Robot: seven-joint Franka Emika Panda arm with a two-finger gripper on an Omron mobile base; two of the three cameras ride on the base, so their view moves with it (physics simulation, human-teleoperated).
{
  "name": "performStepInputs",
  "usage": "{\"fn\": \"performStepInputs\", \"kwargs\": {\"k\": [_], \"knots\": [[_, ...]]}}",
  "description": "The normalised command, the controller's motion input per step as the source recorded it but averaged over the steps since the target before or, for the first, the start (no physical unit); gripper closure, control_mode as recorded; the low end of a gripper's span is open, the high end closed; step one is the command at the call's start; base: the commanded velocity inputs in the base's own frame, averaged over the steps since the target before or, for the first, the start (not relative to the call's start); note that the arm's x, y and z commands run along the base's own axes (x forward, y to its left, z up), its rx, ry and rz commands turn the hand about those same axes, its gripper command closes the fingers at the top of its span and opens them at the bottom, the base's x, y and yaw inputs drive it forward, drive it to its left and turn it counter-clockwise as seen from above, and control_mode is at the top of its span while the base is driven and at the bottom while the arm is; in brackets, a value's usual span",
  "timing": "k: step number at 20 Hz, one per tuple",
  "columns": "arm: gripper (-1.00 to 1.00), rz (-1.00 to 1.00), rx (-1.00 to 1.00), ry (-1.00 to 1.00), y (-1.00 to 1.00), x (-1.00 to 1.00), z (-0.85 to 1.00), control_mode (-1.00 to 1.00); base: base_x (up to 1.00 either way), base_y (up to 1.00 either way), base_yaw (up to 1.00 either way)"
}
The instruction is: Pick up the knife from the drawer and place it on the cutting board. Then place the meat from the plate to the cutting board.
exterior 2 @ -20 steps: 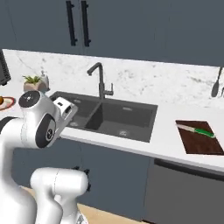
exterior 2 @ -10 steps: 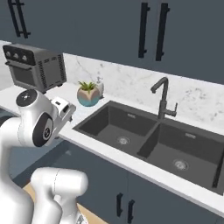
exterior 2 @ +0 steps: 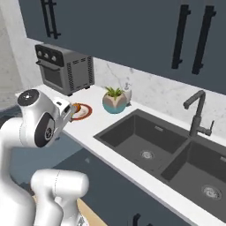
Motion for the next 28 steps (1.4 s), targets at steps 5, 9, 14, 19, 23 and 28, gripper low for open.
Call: {"fn": "performStepInputs", "kwargs": {"k": [5, 9, 14, 19, 23, 28], "knots": [[-1.0, 0.0, 0.0, 0.0, 0.0, 0.0, 0.0, 1.0, 0.55, 0.27, 0.27], [-1.0, 0.0, 0.0, 0.0, 0.0, 0.0, 0.0, 1.0, 0.35, -0.12, 0.24], [-1.0, 0.0, 0.0, 0.0, 0.0, 0.0, 0.0, 1.0, 0.35, -0.2, 0.28], [-1.0, 0.02, 0.07, 0.0, 0.05, 0.33, 0.0, -1.0, 0.15, -0.01, 0.09], [-1.0, -0.27, 0.07, -0.08, 0.72, 0.75, 0.01, -1.0, 0.0, 0.0, 0.0], [-1.0, -0.56, 0.05, -0.04, 0.63, 0.71, 0.0, -1.0, 0.0, 0.0, 0.0]]}}
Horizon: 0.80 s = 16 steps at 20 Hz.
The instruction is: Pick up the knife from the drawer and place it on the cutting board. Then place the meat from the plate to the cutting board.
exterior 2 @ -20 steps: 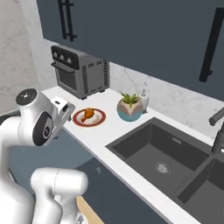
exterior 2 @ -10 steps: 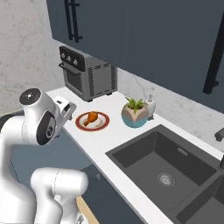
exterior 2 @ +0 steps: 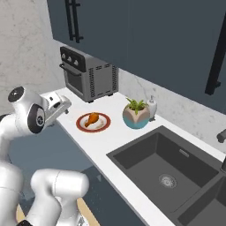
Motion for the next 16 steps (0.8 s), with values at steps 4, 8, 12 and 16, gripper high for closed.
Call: {"fn": "performStepInputs", "kwargs": {"k": [4, 8, 12, 16], "knots": [[-1.0, -0.55, 0.13, 0.01, 0.13, 0.56, -0.06, -1.0, 0.0, 0.0, 0.0], [-1.0, -0.34, 0.33, 0.12, -0.19, 0.61, -0.21, -1.0, 0.0, 0.0, 0.0], [-1.0, -0.05, 0.29, 0.1, -0.31, 0.57, -0.41, -1.0, 0.0, 0.0, 0.0], [-1.0, 0.0, 0.19, 0.03, -0.41, 0.51, -0.45, -1.0, 0.0, 0.0, 0.0]]}}
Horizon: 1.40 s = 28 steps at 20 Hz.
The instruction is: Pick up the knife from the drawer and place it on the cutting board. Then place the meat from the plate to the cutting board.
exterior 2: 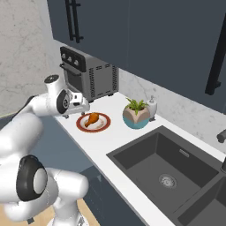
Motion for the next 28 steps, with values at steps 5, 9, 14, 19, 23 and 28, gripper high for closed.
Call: {"fn": "performStepInputs", "kwargs": {"k": [5, 9, 14, 19, 23, 28], "knots": [[-1.0, 0.0, 0.0, 0.09, -0.09, 0.44, -0.5, -1.0, 0.0, 0.0, 0.0], [-1.0, 0.0, 0.02, 0.04, 0.03, 0.52, -0.35, -1.0, 0.0, 0.0, 0.0], [-1.0, 0.0, 0.0, 0.05, 0.04, 0.53, -0.46, -1.0, 0.0, 0.0, 0.0], [-1.0, 0.0, 0.01, 0.01, 0.0, 0.49, -0.29, -1.0, 0.0, 0.0, 0.0], [-1.0, 0.0, 0.03, 0.0, 0.0, 0.57, -0.04, -1.0, 0.0, 0.0, 0.0], [-1.0, -0.03, 0.02, 0.0, 0.0, 0.42, -0.18, -1.0, 0.0, 0.0, 0.0]]}}
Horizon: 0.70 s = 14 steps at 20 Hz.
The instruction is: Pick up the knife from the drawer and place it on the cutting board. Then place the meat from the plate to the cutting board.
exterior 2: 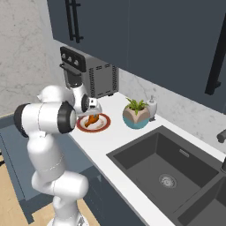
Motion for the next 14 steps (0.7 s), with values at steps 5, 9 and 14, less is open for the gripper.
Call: {"fn": "performStepInputs", "kwargs": {"k": [5, 9, 14], "knots": [[-1.0, -0.1, 0.0, 0.0, 0.0, 0.24, -0.25, -1.0, 0.0, 0.0, 0.0], [-1.0, -0.19, 0.0, 0.0, 0.02, 0.11, -0.24, -1.0, 0.0, 0.0, 0.0], [-1.0, -0.21, 0.01, 0.0, 0.02, 0.15, -0.31, -1.0, 0.0, 0.0, 0.0]]}}
